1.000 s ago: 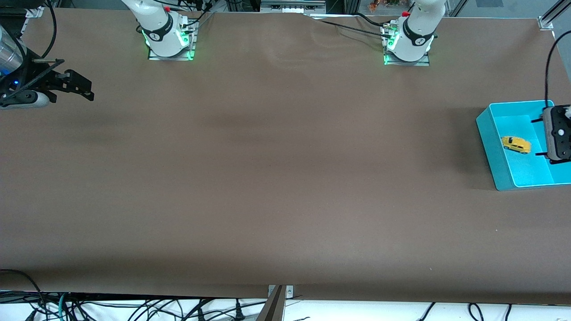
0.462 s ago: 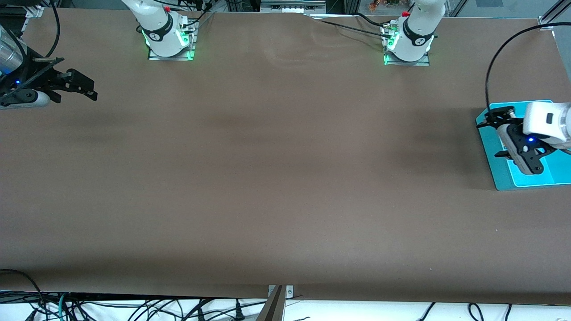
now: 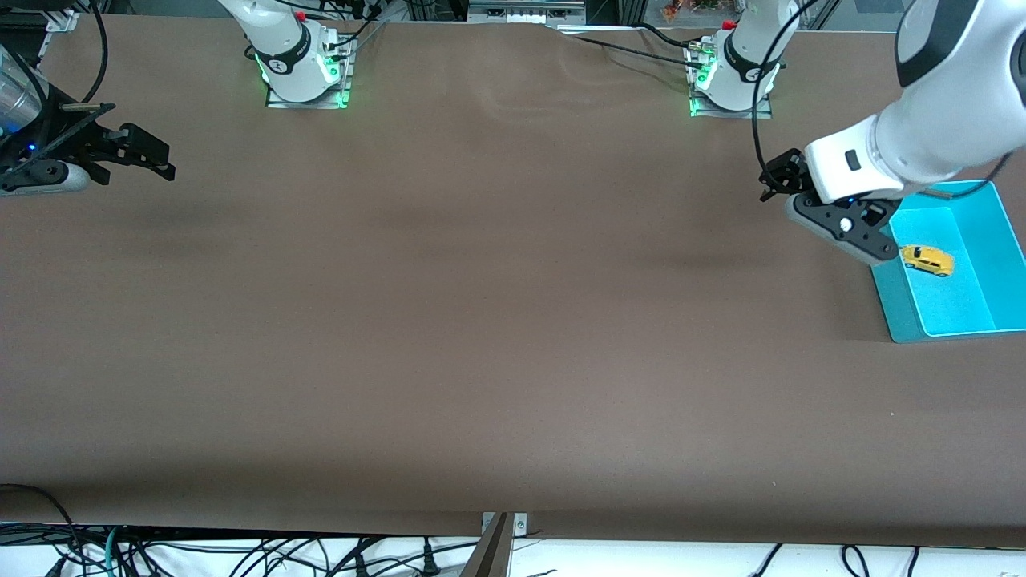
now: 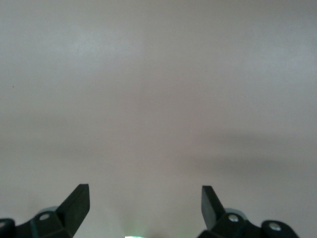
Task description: Wind and store yellow beetle car
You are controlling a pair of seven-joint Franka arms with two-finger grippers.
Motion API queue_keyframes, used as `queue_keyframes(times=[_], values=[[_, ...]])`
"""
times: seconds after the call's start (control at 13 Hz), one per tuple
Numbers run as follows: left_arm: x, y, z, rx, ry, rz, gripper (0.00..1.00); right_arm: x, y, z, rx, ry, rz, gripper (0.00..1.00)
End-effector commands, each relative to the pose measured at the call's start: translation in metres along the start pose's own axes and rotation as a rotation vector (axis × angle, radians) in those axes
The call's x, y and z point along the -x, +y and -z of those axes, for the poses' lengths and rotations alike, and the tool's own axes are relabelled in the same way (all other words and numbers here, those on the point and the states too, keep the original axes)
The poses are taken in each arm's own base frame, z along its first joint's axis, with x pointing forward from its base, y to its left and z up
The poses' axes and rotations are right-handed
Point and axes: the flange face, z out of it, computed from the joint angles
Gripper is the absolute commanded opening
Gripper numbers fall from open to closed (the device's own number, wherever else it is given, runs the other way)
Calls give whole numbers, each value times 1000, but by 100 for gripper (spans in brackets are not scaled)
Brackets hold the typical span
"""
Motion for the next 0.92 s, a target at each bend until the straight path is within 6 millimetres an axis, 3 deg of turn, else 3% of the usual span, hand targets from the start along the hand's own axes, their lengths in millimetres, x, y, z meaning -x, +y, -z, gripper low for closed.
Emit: queue_keyframes(times=[0.0,0.15,0.85], values=[[31,-38,3,-3,91,140,100,-1,-1,6,-17,-6,-12,100],[49,-47,-3,-5,87,195,100,-1,0,6,-17,-5,-14,100],[46,-58,2,-55,113,232,100,-1,0,6,-17,-5,-14,100]])
